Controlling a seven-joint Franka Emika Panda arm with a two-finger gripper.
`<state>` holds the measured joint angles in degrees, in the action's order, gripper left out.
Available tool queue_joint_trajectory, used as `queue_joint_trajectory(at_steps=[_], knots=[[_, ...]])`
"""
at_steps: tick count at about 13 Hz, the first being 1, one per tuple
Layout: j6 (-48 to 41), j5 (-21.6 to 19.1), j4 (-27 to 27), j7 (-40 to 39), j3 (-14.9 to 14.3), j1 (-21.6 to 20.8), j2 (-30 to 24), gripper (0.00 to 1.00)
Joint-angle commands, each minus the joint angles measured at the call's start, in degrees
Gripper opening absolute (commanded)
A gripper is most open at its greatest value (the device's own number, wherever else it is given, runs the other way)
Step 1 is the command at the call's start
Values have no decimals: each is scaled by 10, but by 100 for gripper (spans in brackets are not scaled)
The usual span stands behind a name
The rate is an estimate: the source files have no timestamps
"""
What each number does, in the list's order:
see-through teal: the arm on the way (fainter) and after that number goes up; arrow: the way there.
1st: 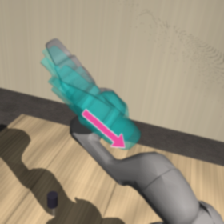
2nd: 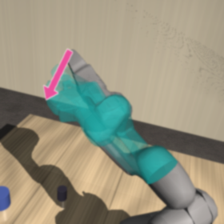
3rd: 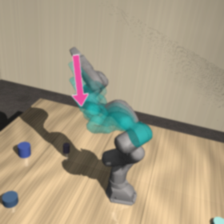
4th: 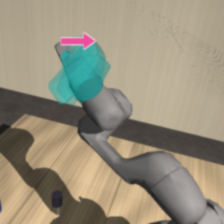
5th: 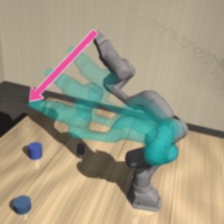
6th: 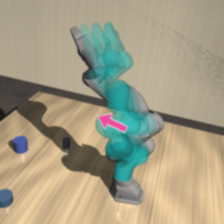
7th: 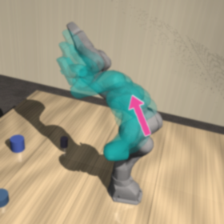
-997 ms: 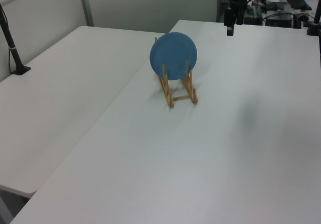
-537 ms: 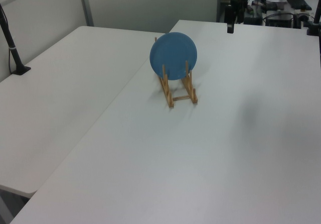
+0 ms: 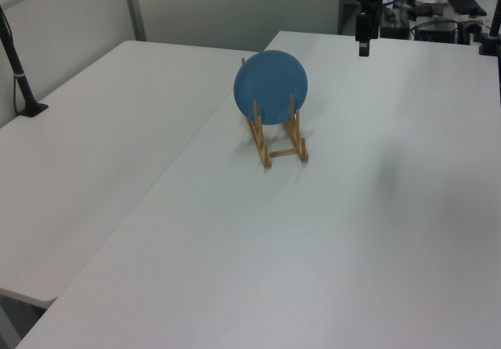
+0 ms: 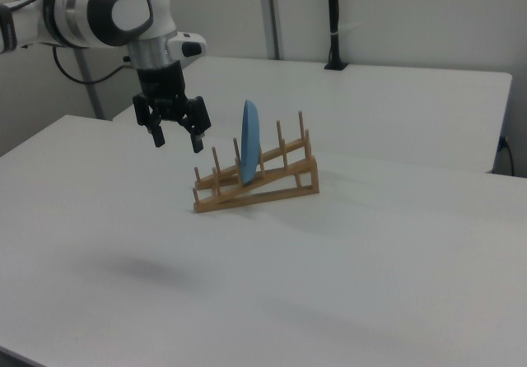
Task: Pick plate from plate rack
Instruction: 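Move the open gripper down toward the blue plate in the rack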
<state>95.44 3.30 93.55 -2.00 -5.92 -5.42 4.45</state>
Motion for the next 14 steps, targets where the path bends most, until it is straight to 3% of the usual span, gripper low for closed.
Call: queue_joint_trajectory(at_steps=[1, 5, 8, 11, 14], knots=[[11, 9, -11, -19, 1, -1, 13, 100], [142, 30, -39, -20, -1, -3, 32, 100], [234, 108, -64, -41, -3, -13, 71, 100], [308, 144, -117, -41, -5, -13, 131, 90], [371, 178, -144, -40, -8, -13, 174, 89]])
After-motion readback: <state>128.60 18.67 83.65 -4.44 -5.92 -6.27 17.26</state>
